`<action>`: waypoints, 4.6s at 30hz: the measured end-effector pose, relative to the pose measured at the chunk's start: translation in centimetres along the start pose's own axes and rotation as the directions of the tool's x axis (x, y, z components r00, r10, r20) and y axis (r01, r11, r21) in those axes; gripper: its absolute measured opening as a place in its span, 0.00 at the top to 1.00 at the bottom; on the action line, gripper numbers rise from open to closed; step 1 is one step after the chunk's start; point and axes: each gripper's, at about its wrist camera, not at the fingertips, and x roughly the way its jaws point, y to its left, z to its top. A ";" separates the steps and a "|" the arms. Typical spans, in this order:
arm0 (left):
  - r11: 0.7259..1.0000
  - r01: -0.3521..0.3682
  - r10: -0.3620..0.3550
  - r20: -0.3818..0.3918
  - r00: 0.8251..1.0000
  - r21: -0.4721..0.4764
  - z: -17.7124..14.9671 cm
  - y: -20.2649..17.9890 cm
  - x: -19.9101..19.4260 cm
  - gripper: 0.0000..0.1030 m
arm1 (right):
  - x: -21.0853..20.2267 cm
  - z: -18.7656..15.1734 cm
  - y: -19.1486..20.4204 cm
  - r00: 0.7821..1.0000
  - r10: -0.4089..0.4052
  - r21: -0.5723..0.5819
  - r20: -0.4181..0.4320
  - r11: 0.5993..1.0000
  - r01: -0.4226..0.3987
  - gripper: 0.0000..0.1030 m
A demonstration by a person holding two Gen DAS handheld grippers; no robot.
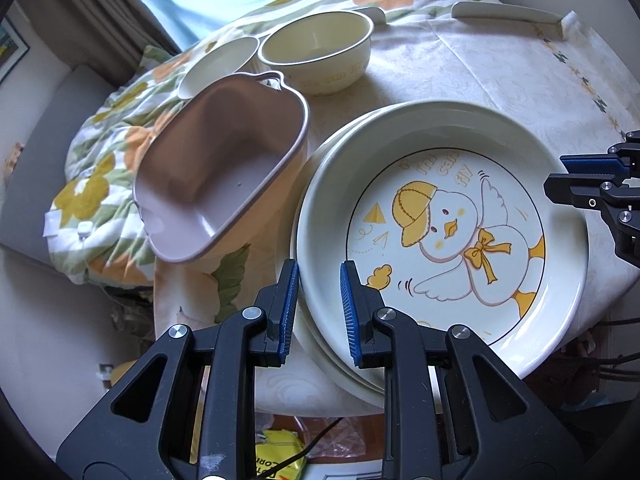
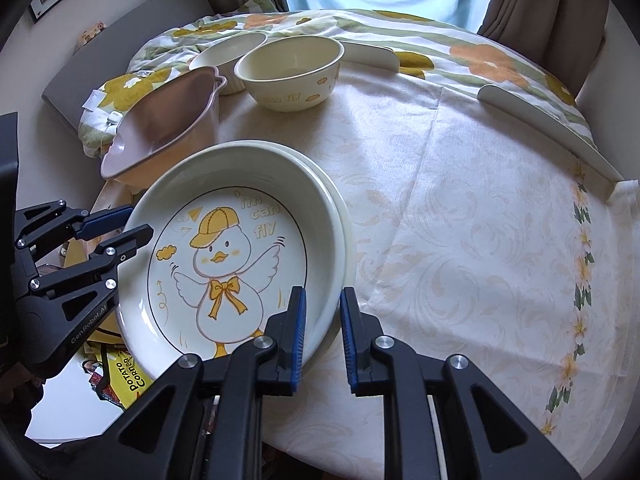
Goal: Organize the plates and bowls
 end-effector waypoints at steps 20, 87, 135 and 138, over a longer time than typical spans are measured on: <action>0.979 0.087 -0.072 0.088 0.994 -0.184 1.0 4.0 -4.9 0.33 | -4.9 2.7 -0.5 0.987 0.108 0.016 0.116 0.994 -0.111 0.84; 0.801 0.183 -0.137 0.122 0.983 -0.571 3.5 14.7 -2.2 0.90 | 0.9 14.4 5.8 0.936 0.345 -0.074 0.067 0.937 -0.340 0.87; 0.862 0.481 -0.489 -0.012 0.872 -0.161 11.0 -25.7 -0.1 0.90 | -5.4 -9.1 -25.4 0.993 0.030 0.436 0.117 0.897 -0.079 0.87; 0.872 0.467 -0.473 -0.004 0.881 -0.150 10.9 -25.8 -0.4 0.84 | -5.3 -9.2 -25.6 0.992 0.045 0.451 0.120 0.887 -0.095 0.87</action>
